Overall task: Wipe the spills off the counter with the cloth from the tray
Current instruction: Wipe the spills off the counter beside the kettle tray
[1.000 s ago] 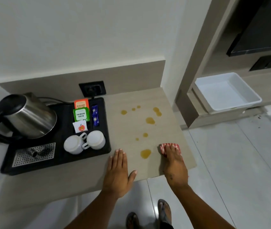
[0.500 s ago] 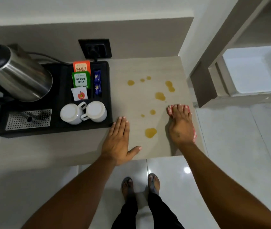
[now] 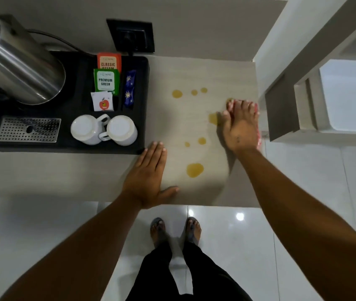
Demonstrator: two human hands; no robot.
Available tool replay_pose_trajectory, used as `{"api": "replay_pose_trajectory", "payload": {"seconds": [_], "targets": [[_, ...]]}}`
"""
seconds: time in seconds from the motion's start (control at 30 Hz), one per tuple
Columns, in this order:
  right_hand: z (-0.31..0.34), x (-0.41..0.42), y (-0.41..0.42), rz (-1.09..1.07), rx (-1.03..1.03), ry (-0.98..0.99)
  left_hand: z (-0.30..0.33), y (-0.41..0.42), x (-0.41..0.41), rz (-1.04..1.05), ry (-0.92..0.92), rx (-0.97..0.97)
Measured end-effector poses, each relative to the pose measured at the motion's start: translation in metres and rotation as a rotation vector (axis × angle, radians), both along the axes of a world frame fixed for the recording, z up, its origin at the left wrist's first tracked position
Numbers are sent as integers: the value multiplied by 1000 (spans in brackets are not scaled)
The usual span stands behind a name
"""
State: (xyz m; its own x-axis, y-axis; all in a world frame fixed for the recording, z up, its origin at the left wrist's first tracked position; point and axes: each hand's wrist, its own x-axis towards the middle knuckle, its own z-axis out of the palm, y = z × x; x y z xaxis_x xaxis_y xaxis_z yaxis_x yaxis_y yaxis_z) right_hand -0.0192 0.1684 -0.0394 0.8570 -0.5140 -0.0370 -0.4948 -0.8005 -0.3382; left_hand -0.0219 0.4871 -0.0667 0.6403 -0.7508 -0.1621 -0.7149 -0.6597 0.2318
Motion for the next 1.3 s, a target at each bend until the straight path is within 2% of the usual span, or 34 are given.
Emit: {"api": "replay_pose_trajectory", "payload": {"seconds": [0.1, 0.27, 0.37, 0.47, 0.57, 0.7, 0.77, 0.9, 1.0, 1.1, 1.2, 1.3], "targets": [[-1, -27, -5, 44, -17, -7, -2, -2, 0, -1, -4, -6], [5, 55, -32, -69, -21, 40, 3, -8, 5, -5, -15, -32], [1, 74, -23, 85, -10, 46, 6, -7, 0, -5, -11, -24], [-5, 46, -26, 259, -3, 19, 6, -6, -2, -2, -4, -7], [-4, 48, -51, 184, -26, 16, 4, -7, 2, -4, -34, -25], [4, 107, -43, 136, -3, -15, 1, -7, 4, -2, -29, -43], [6, 129, -21, 230, -4, -15, 1, -8, 3, 5, -17, -48], [5, 116, -9, 590, -19, -42, 3, -9, 1, 8, -10, -54], [5, 114, -34, 550, -6, -38, 5, -8, 4, 18, -18, -64], [6, 153, -23, 481, 31, -26, 6, -7, 3, 24, 2, -54], [7, 187, 10, 619, 77, -26, 5, -5, 2, 22, 17, -46], [9, 184, 36, 771, 91, -22, 6, -7, 4, 14, 26, -54]]}}
